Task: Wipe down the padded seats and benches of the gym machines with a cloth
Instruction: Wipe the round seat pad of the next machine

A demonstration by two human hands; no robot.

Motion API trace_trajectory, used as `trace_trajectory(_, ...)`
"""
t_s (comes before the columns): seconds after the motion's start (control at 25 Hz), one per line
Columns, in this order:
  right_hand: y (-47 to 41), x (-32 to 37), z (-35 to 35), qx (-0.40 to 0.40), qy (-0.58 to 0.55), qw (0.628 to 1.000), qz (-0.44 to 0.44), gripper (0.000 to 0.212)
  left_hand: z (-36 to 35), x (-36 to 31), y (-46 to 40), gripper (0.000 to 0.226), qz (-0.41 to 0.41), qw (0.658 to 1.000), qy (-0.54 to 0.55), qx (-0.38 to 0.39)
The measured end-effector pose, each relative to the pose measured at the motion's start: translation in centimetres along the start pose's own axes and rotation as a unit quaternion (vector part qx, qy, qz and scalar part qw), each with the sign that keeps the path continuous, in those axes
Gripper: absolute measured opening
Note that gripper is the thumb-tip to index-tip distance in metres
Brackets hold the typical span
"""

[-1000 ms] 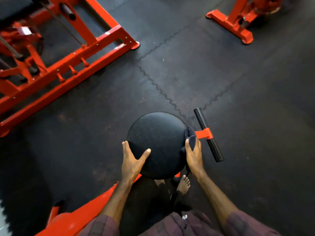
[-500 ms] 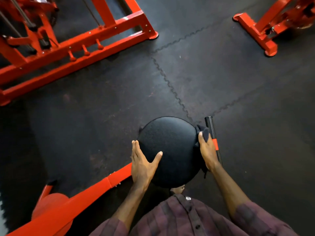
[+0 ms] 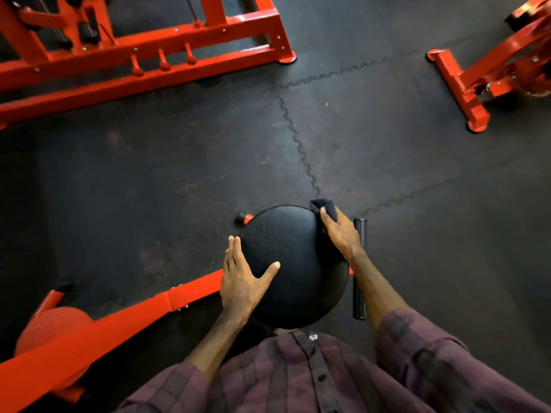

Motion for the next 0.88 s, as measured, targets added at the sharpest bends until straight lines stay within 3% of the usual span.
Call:
trace_trajectory(0.12,-0.1,0.9,0.4,0.028,-0.083,0.996,0.032,0.037,0.5,0.0,0.1,0.122,0.022,0.999,0.019,0.016)
trace_trajectory(0.24,1.9,-1.9,4.4,-0.009,-0.161,0.986,-0.038,0.027,1.1,-0.4,-0.3,0.116,0.031,0.999,0.013,0.037)
trace_trajectory(0.36,3.4,-6.5,8.6,-0.059,-0.206,0.971,-0.109,0.032,0.8,-4.1,-0.4,0.106,-0.067,0.995,-0.071,0.020)
trace_trajectory(0.6,8.2,-14.5,21.5,-0.129,-0.230,0.957,-0.120,0.029,-7.1,-20.5,2.3,0.082,-0.296,0.939,-0.118,0.128)
trace_trajectory(0.76,11.7,-22.1,34.7,-0.213,-0.243,0.942,-0.093,0.032,-14.1,-34.9,11.0,0.085,-0.424,0.872,-0.130,0.206)
trace_trajectory(0.88,14.1,-27.8,44.9,-0.267,-0.255,0.926,-0.078,0.032,-18.9,-44.6,18.0,0.082,-0.489,0.833,-0.129,0.223)
Point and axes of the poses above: each hand's wrist, its own y-axis away from the middle knuckle, its own z-axis out of the back of the hand, x = y × z, the point moved 4 cm from there along -y, towards the middle knuckle, and after that the axes turned 11 degrees about -x, right-handed, at the moved point
